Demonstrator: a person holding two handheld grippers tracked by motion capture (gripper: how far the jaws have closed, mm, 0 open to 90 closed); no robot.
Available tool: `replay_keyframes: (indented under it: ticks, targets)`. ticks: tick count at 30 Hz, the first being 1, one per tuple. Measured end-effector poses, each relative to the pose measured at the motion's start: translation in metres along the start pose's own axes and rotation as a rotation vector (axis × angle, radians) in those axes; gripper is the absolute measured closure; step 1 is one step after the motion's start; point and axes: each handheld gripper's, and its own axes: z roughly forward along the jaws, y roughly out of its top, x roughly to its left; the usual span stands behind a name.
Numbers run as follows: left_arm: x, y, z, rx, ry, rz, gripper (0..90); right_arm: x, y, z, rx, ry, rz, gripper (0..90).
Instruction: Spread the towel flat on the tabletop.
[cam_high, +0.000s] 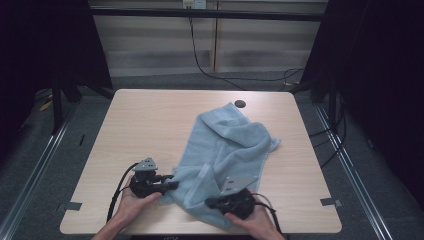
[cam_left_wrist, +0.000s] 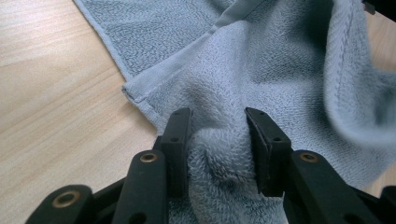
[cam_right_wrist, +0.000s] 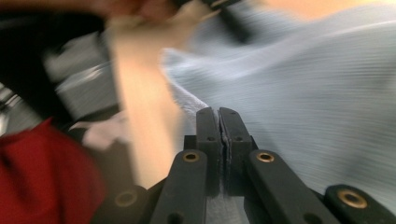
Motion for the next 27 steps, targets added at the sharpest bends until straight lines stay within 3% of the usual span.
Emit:
replay_keyframes:
  ticks: [2, 5, 7, 8, 11, 12, 15, 16, 17, 19, 20, 22, 24, 25, 27]
  targets:
    - [-0.001, -0.001, -0.001, -0.001, 0.007, 0.008, 62.7, -0.017, -0.006, -0.024, -0.055, -0.081, 0.062, 88.2]
    - [-0.004, -0.001, -0.001, 0.004, 0.016, 0.028, 62.0, -0.043, -0.023, -0.052, -0.092, -0.206, 0.164, 88.2]
    - [-0.008, -0.001, -0.001, 0.006, 0.006, 0.044, 54.2, -0.060, -0.048, -0.065, -0.068, -0.310, 0.254, 87.9]
    - [-0.010, -0.001, -0.001, 0.011, -0.004, 0.056, 51.7, -0.063, -0.055, -0.067, -0.057, -0.323, 0.292, 87.6]
    - [-0.022, -0.001, -0.004, 0.014, -0.018, 0.098, 49.9, -0.066, -0.063, -0.068, -0.016, -0.341, 0.321, 85.6]
    - [-0.028, -0.002, -0.008, 0.011, -0.047, 0.104, 48.6, -0.065, -0.067, -0.069, -0.009, -0.343, 0.329, 82.8]
    - [-0.030, -0.003, -0.015, 0.003, -0.067, 0.106, 48.4, -0.064, -0.065, -0.073, -0.015, -0.351, 0.319, 78.2]
    - [-0.030, -0.003, -0.020, -0.016, -0.080, 0.104, 48.0, -0.064, -0.062, -0.079, -0.041, -0.361, 0.313, 72.0]
    - [-0.028, -0.002, -0.024, -0.041, -0.092, 0.094, 48.0, -0.064, -0.062, -0.079, -0.041, -0.361, 0.313, 72.0]
    - [-0.021, 0.003, -0.029, -0.074, -0.079, 0.078, 50.0, -0.068, -0.057, -0.084, -0.073, -0.365, 0.300, 69.1]
    - [-0.016, 0.007, -0.030, -0.081, -0.054, 0.076, 51.5, -0.071, -0.054, -0.085, -0.083, -0.344, 0.293, 67.9]
    - [-0.003, 0.015, -0.027, -0.101, -0.041, 0.038, 53.9, -0.078, -0.048, -0.080, -0.085, -0.334, 0.283, 65.4]
    - [0.010, 0.024, -0.021, -0.095, -0.006, 0.024, 55.4, -0.094, -0.039, -0.063, -0.058, -0.296, 0.265, 63.2]
    - [0.017, 0.027, -0.017, -0.090, 0.014, 0.018, 55.4, -0.094, -0.039, -0.063, -0.058, -0.296, 0.265, 63.2]
    - [0.033, 0.032, -0.007, -0.069, 0.024, -0.029, 54.0, -0.105, -0.037, -0.053, -0.035, -0.277, 0.278, 59.5]
